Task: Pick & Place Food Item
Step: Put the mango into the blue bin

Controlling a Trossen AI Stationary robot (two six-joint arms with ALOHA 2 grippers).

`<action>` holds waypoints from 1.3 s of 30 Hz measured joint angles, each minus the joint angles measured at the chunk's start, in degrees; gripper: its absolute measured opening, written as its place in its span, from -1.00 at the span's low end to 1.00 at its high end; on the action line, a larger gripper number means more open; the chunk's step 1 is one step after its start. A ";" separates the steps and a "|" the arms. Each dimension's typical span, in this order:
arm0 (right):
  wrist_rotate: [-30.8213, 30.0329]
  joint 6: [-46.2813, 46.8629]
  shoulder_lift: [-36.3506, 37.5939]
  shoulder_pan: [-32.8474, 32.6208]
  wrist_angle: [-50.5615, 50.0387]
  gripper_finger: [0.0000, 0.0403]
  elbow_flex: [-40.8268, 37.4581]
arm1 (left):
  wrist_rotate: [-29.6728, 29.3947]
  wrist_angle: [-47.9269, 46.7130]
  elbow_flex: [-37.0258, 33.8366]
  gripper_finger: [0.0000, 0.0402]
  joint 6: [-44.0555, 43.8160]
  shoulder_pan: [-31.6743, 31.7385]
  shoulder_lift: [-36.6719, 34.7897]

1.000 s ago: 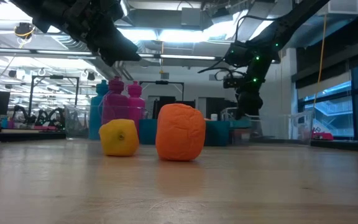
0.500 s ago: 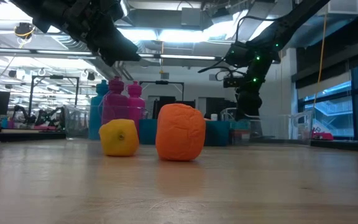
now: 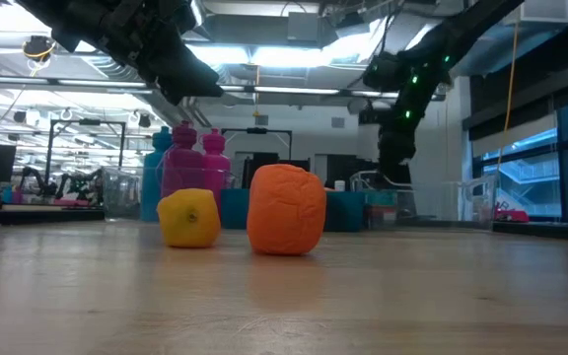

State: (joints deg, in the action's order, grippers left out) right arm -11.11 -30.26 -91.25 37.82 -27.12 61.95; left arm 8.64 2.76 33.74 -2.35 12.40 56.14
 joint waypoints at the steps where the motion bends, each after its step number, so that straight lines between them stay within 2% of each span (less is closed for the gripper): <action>1: 0.33 0.44 1.20 -0.26 0.01 0.07 0.00 | 0.00 0.00 0.00 -0.19 0.01 0.00 0.00; 7: 1.51 6.34 9.94 -2.53 -1.86 0.11 0.00 | -0.47 0.00 0.00 -0.19 0.05 0.00 0.00; 13: 16.76 16.47 20.31 -3.86 -0.15 0.11 -0.01 | -0.57 0.02 0.00 -0.19 0.20 0.00 0.00; 18: 22.88 25.34 28.27 -7.39 9.47 0.11 -3.79 | -0.34 0.02 0.00 -0.19 0.20 0.00 0.00; 28: 22.55 37.00 38.42 -18.37 39.22 0.11 -24.04 | -0.07 -0.23 0.00 -0.19 3.61 0.01 0.00; 33: 22.00 40.57 38.50 -23.60 56.90 0.11 -35.07 | 0.09 -3.89 0.00 -0.19 3.23 -0.29 0.00; 39: 14.62 43.98 35.46 -31.69 74.71 0.11 -45.56 | 0.08 -9.47 -0.02 -0.19 1.93 -2.55 0.00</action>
State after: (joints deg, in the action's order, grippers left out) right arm 3.51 13.72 -55.79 6.13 47.59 16.40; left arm 8.72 -6.70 33.71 -0.42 9.85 56.14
